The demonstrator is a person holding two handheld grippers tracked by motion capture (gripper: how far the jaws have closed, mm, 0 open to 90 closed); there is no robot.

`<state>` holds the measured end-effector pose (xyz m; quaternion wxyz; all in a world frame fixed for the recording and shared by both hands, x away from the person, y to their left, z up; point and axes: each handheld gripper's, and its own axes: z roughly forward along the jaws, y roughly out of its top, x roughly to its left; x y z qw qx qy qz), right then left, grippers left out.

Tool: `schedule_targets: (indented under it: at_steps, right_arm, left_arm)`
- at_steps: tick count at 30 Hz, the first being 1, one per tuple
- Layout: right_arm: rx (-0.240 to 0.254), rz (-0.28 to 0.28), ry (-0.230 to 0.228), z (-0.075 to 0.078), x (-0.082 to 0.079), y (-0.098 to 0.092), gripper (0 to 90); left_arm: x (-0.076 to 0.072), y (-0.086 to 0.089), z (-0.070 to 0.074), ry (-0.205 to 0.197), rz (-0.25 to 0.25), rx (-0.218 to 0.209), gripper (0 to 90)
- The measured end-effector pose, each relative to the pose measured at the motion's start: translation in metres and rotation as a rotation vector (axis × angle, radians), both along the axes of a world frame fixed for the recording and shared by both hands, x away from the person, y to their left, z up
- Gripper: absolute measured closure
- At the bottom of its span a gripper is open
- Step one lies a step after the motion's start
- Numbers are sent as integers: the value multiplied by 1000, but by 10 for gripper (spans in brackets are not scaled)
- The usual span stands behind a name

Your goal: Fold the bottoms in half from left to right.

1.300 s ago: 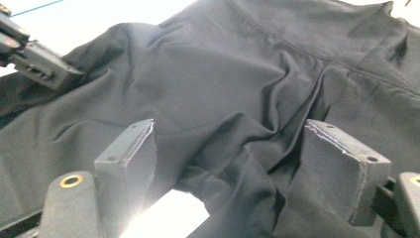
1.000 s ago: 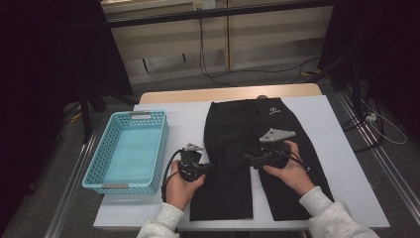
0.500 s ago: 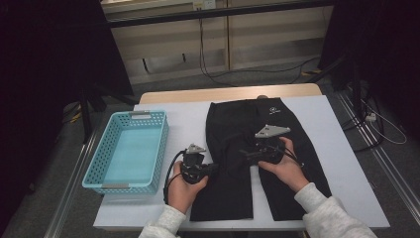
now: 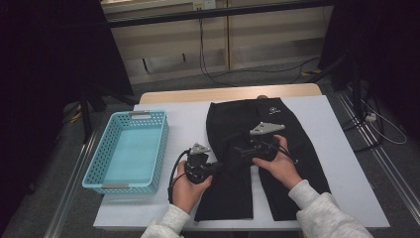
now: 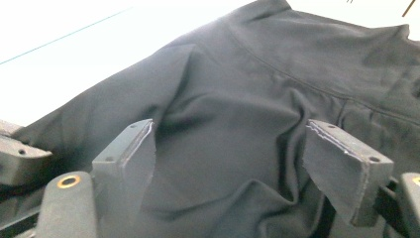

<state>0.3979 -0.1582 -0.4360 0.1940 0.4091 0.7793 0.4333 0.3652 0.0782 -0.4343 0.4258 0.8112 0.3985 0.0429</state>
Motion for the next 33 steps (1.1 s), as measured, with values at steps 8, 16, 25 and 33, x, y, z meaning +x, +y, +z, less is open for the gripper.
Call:
schedule_targets:
  at_steps: [8, 16, 25, 33]
  right_arm:
    - [26, 8, 6, 1, 7, 11, 196]
    - [37, 9, 19, -2, 13, 18, 185]
    - [53, 25, 23, -1, 19, 27, 185]
    - [50, 50, 51, -7, 23, 39, 189]
  left_arm:
    - [0, -7, -3, 1, -18, 0, 883]
    - [-2, -16, -7, 5, -39, -28, 882]
    - [-2, -23, -10, -14, -47, -31, 883]
    - [-2, -22, -9, -29, -41, -41, 883]
